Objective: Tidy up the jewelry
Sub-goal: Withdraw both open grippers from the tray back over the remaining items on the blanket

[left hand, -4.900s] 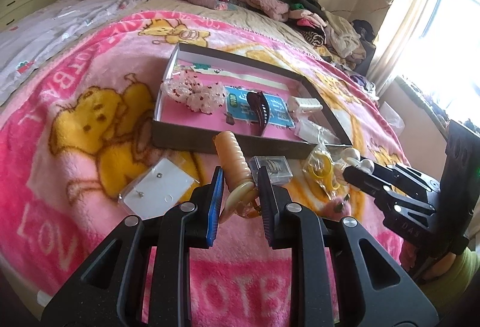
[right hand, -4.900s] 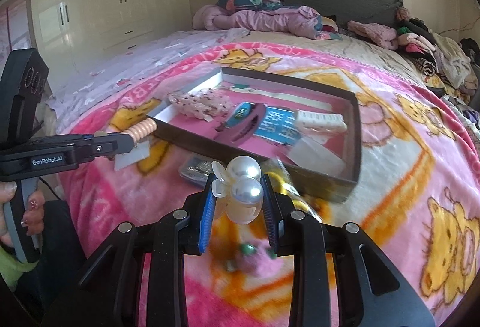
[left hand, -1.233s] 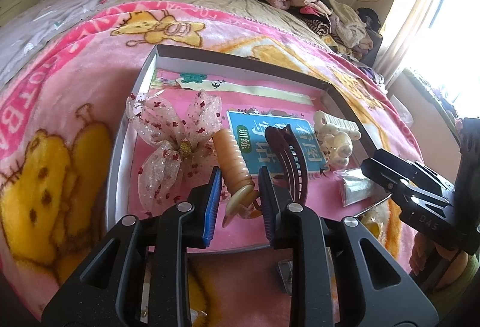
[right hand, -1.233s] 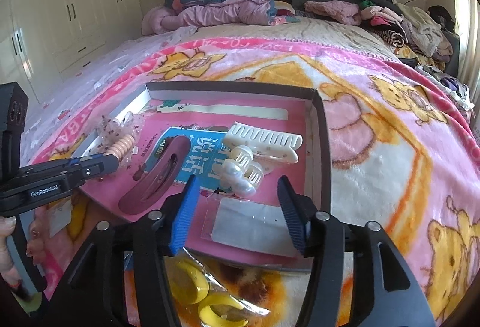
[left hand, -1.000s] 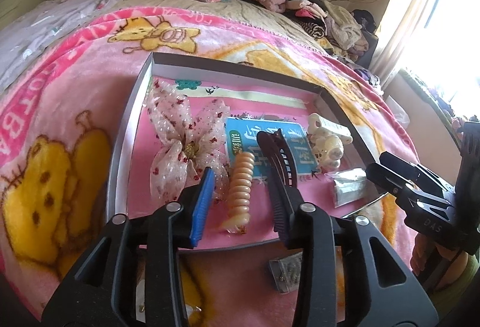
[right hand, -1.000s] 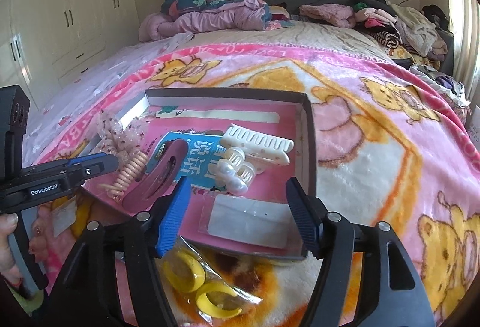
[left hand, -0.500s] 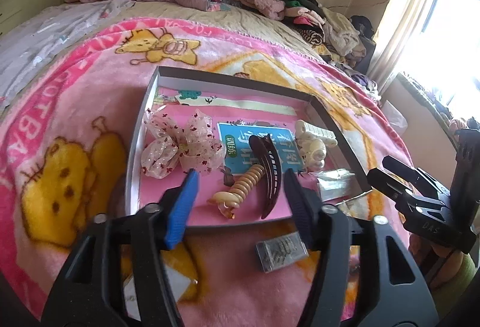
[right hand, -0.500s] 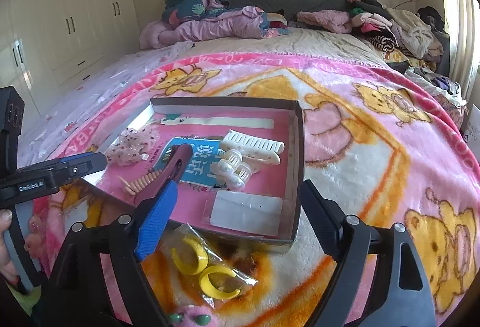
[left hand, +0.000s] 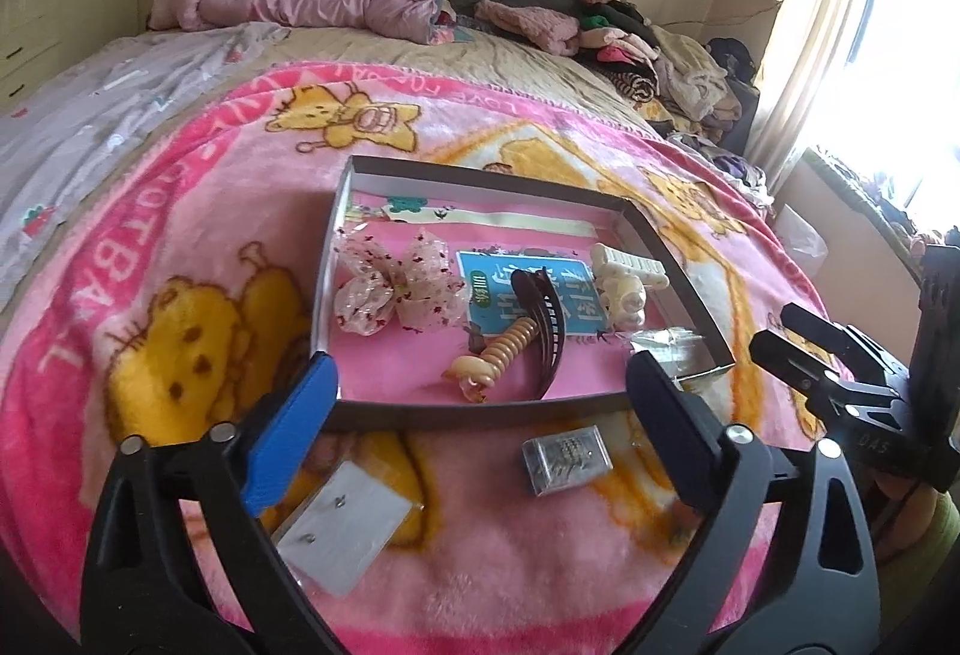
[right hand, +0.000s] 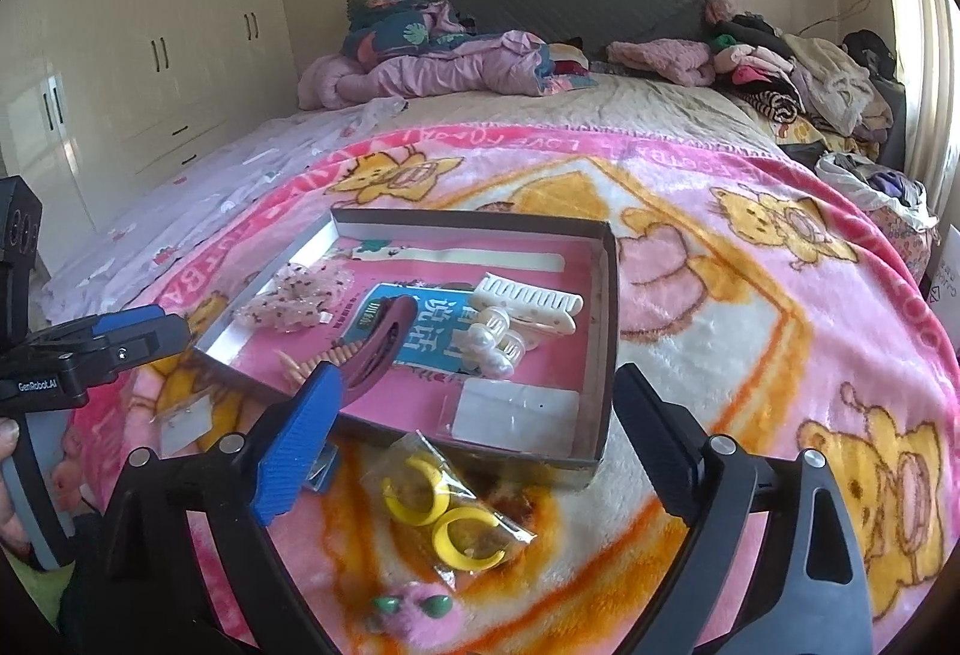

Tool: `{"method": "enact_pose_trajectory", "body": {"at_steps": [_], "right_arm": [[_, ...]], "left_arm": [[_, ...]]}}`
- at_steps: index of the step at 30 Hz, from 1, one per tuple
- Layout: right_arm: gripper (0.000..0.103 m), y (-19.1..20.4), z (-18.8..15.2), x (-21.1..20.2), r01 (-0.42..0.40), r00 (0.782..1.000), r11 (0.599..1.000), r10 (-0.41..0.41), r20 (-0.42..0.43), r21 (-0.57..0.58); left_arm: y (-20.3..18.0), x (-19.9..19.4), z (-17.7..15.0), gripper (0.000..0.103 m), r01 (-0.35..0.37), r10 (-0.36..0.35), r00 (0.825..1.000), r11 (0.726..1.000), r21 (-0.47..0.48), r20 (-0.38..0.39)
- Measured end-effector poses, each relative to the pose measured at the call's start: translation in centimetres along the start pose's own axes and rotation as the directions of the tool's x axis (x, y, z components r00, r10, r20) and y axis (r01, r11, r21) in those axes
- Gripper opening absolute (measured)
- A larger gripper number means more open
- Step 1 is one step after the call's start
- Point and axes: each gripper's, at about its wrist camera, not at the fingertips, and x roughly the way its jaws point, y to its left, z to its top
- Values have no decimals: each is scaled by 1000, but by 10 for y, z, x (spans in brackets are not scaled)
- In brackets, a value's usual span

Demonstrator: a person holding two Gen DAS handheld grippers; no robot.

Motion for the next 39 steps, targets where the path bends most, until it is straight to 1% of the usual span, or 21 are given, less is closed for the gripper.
{"method": "enact_pose_trajectory", "body": {"at_steps": [3, 17, 24, 39], "right_arm": [[89, 3, 0, -6, -3, 1000, 1000, 3, 6, -8], [89, 20, -10, -33, -31, 999, 998, 32, 19, -50], [89, 29, -20, -37, -49, 999, 996, 49, 5, -69], [90, 43, -46, -37, -89, 995, 992, 84, -49, -92]], "left_arm": [[2, -6, -1, 91, -6, 7, 1000, 1000, -6, 3], [16, -35, -14, 91, -43, 43, 999, 999, -31, 29], [16, -44, -27, 91, -57, 58, 998, 998, -21, 23], [10, -45, -51, 91, -94, 94, 996, 996, 14, -12]]}}
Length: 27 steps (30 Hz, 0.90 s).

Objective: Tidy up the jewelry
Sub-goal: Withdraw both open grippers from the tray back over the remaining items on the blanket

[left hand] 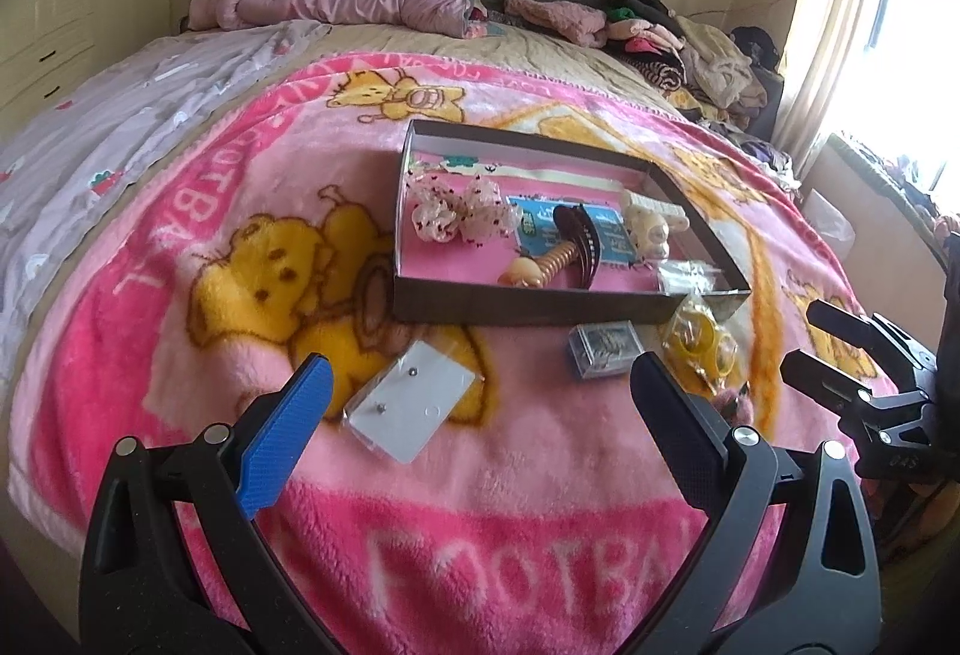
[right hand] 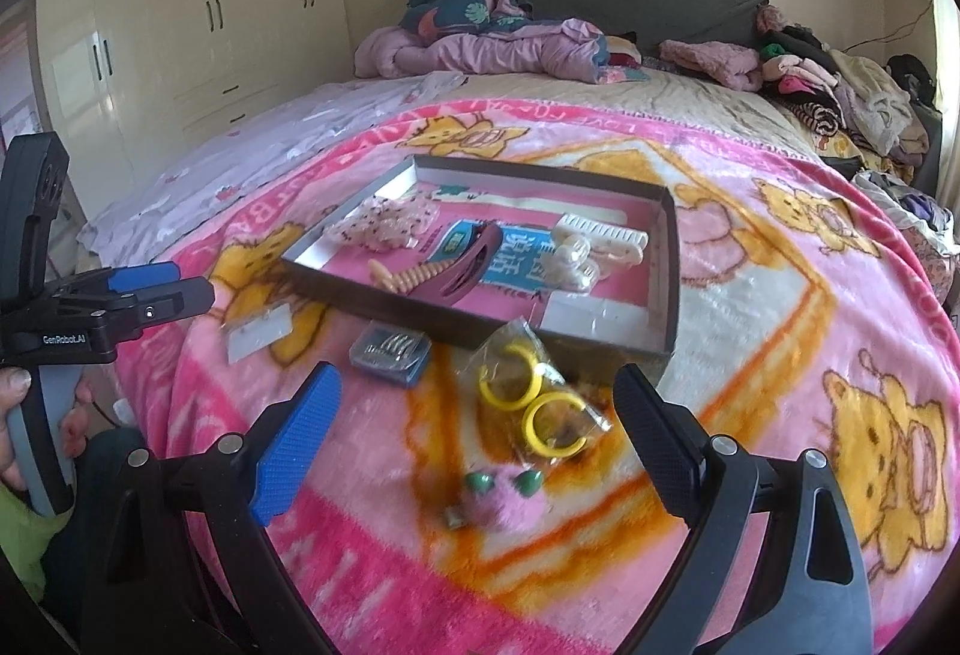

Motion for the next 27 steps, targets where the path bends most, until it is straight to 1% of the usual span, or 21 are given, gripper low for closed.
{"method": "enact_pose_trajectory", "body": {"at_steps": [10, 20, 27], "right_arm": [[90, 6, -15, 7, -12, 999, 1000, 11, -39, -12], [89, 4, -33, 18, -12, 996, 1000, 11, -84, -6], [89, 1, -44, 27, -19, 994, 1000, 19, -111, 5]], "left_arm": [[1, 4, -10, 91, -19, 20, 999, 1000, 10, -29], [5, 21, -19, 91, -48, 49, 997, 999, 18, -66], [12, 37, -25, 91, -88, 90, 993, 996, 32, -79]]}}
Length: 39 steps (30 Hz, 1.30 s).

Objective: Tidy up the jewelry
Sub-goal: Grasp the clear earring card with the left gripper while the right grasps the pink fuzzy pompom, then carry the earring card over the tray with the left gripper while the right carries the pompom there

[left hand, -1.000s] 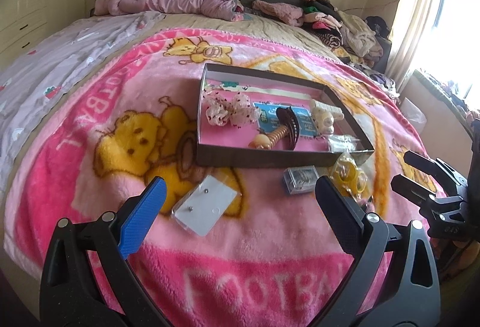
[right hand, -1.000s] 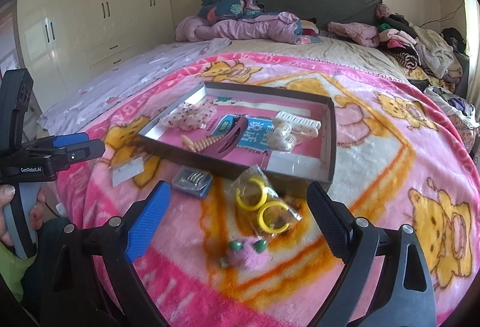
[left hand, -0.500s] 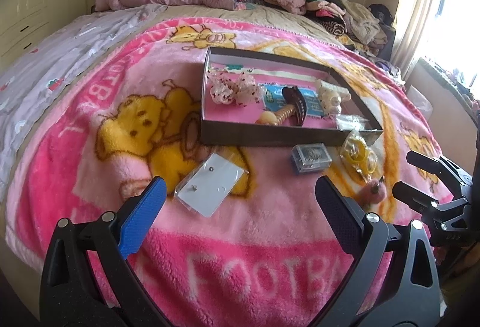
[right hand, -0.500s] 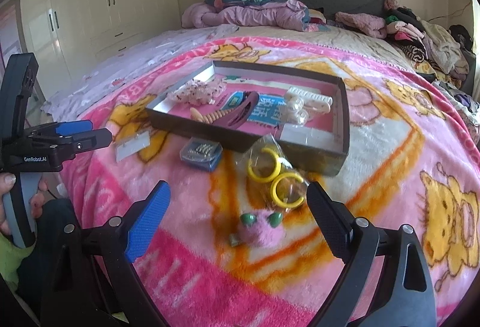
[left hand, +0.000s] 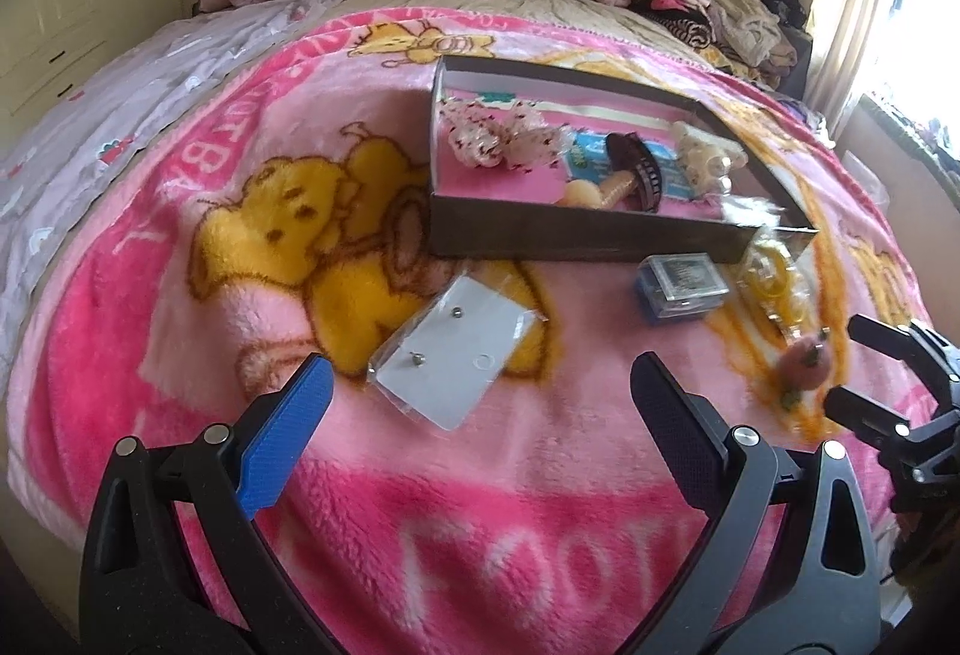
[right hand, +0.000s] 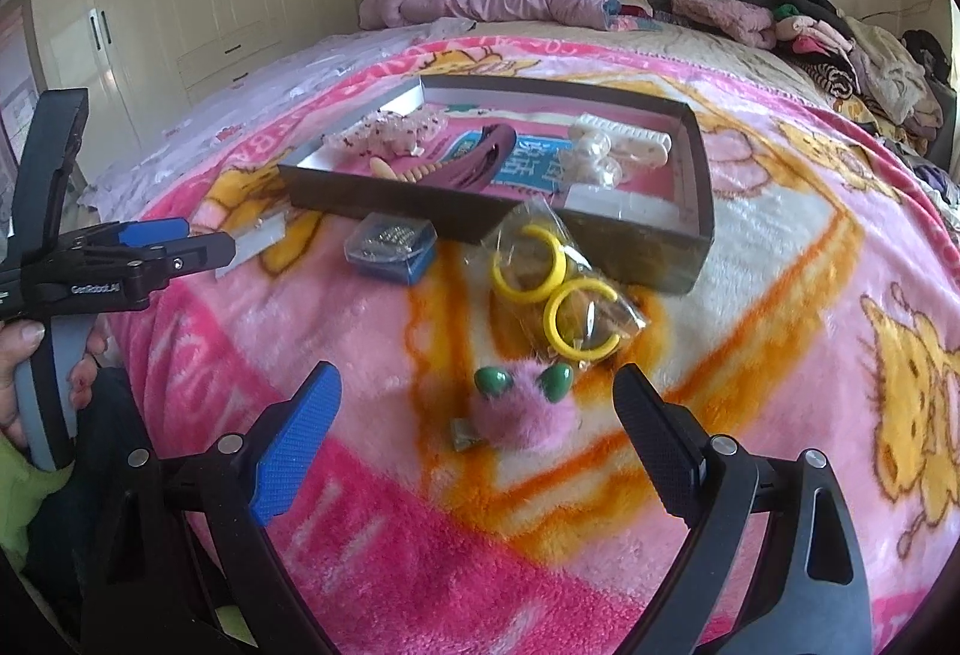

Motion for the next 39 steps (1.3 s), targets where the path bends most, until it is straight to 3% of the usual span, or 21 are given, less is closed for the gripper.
{"method": "enact_pose_trajectory", "body": {"at_steps": [3, 7, 15, 18, 24, 26, 39], "right_arm": [[89, -3, -2, 5, 1, 1000, 1000, -1, -11, 13], [78, -9, -4, 14, -9, 999, 1000, 10, -32, 29], [32, -7, -7, 27, -11, 998, 1000, 11, -64, 1], [31, -2, -6, 26, -26, 998, 999, 25, -54, -22], [30, 10, -1, 24, -65, 997, 996, 63, -44, -58], [30, 14, 0, 24, -73, 997, 995, 71, -42, -67], [30, 23, 12, 14, -95, 995, 991, 95, -7, -90]], "left_arm": [[3, 7, -1, 91, 1, -1, 1000, 1000, -2, -11], [5, 15, 1, 91, 21, -20, 1000, 1000, 3, -11], [9, 30, 6, 91, 51, -51, 998, 999, -8, -23], [13, 34, 7, 90, 66, -67, 997, 998, -25, -32], [11, 37, 6, 56, 62, -62, 997, 998, -9, -48], [10, 37, 6, 50, 67, -67, 996, 998, -4, -52], [-11, 12, 6, 47, 115, -114, 993, 992, 42, -19]]}}
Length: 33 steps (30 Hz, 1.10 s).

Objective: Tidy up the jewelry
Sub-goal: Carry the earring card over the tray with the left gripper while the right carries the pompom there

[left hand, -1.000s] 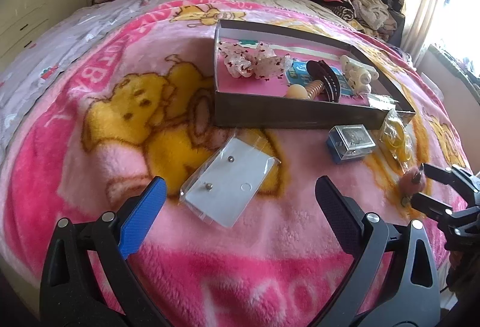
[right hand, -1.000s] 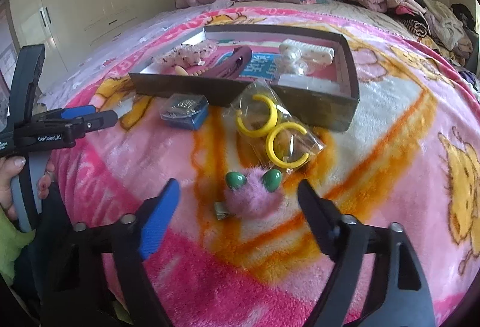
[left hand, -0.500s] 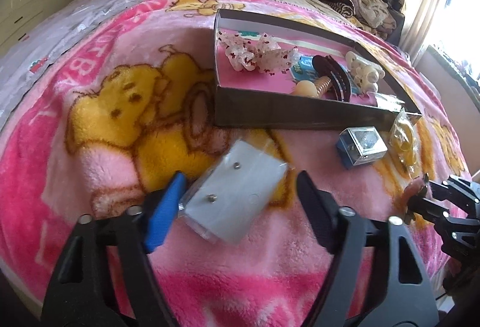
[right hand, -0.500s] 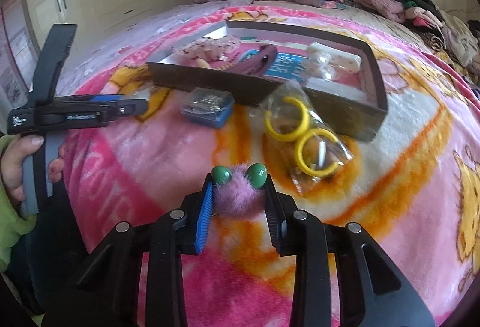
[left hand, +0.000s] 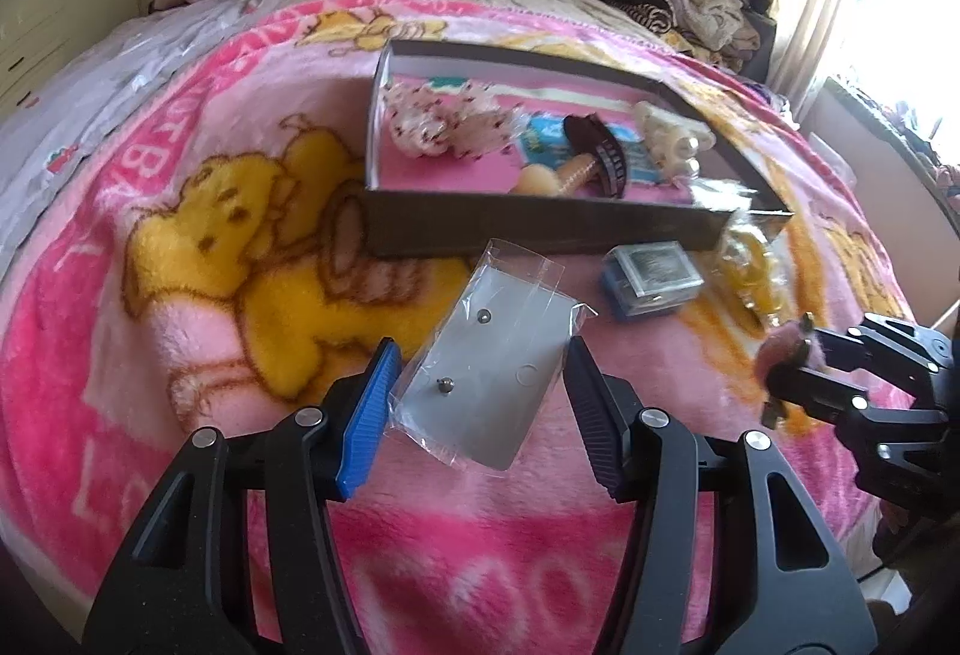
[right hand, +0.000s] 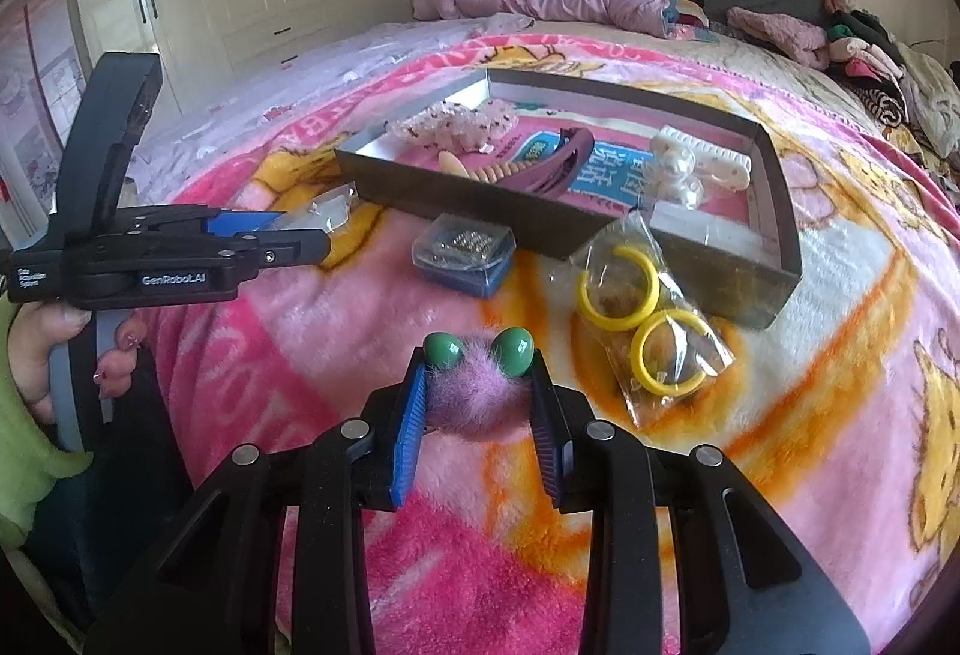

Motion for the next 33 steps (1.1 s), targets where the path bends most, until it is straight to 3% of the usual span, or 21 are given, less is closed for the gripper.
{"method": "enact_pose_trajectory", "body": {"at_steps": [33], "right_arm": [[30, -46, 52, -29, 88, 983, 994, -97, 154, 66]], "left_arm": [[-31, -12, 65, 47, 70, -71, 993, 997, 13, 95]]}}
